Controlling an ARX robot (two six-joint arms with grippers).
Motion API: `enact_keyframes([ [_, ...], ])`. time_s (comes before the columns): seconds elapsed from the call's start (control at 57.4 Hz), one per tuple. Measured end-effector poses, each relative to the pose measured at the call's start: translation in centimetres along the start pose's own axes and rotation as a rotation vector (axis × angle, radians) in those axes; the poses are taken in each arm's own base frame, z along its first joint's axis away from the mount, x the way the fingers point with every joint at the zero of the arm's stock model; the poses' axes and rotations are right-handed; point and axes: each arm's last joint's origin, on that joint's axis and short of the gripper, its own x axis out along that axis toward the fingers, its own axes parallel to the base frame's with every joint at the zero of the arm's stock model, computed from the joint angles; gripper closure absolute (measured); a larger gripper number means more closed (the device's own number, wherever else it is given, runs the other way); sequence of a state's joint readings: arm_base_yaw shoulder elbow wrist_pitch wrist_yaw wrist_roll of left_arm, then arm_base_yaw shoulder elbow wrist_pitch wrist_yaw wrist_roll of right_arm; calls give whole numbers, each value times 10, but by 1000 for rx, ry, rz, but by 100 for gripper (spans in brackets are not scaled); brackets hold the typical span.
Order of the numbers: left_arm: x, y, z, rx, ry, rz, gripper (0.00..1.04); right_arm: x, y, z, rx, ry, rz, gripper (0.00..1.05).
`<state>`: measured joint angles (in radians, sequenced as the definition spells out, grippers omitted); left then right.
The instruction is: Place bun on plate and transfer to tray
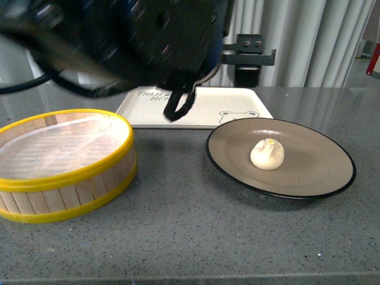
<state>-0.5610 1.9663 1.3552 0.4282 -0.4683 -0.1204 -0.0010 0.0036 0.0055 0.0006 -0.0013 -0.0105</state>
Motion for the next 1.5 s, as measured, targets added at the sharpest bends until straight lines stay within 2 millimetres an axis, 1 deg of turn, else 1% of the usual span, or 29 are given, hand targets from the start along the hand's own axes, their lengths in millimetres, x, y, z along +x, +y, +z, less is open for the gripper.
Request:
enact_keyframes([
  [0.035,-15,15,-7,1,-81,19,32,0,0,0,0,0,-2,8],
  [0.052,-18,19,-8,3,-94,21,34,0,0,0,0,0,-3,8],
  [0.087,-31,36,-11,-1,-138,27,41,0,0,0,0,0,-3,8],
  [0.104,-35,40,-12,-3,-148,30,43,0,0,0,0,0,-3,8],
  [0.174,-61,75,-14,-9,-199,57,57,0,0,0,0,0,-2,8],
  [0.191,-70,87,-16,-8,-206,65,62,0,0,0,0,0,-2,8],
  [0.209,-76,94,-19,-9,-209,73,66,0,0,0,0,0,0,8],
  [0.226,-79,98,-20,-8,-209,76,68,0,0,0,0,0,1,8],
  [0.261,-89,111,-27,-3,-202,88,75,0,0,0,0,0,1,8],
  [0.296,-97,120,-33,0,-193,98,80,0,0,0,0,0,0,8],
  [0.366,-110,133,-46,10,-169,96,91,0,0,0,0,0,0,8],
  [0.4,-120,138,-54,18,-155,79,98,0,0,0,0,0,0,8],
  [0.435,-126,142,-58,19,-150,69,101,0,0,0,0,0,0,8],
  [0.522,-145,154,-65,26,-154,61,101,0,0,0,0,0,0,8],
  [0.679,-169,174,-75,23,-158,82,101,0,0,0,0,0,0,8],
  [0.888,-195,187,-85,24,-157,73,101,0,0,0,0,0,0,8],
  [1.132,-218,197,-95,23,-152,82,101,0,0,0,0,0,0,8],
  [1.219,-223,199,-101,22,-169,80,101,0,0,0,0,0,0,8],
  [1.306,-230,203,-109,24,-144,58,101,0,0,0,0,0,0,8],
  [1.41,-238,210,-109,22,-150,83,101,0,0,0,0,0,0,8],
  [1.497,-243,210,-106,22,-164,84,101,0,0,0,0,0,0,8],
])
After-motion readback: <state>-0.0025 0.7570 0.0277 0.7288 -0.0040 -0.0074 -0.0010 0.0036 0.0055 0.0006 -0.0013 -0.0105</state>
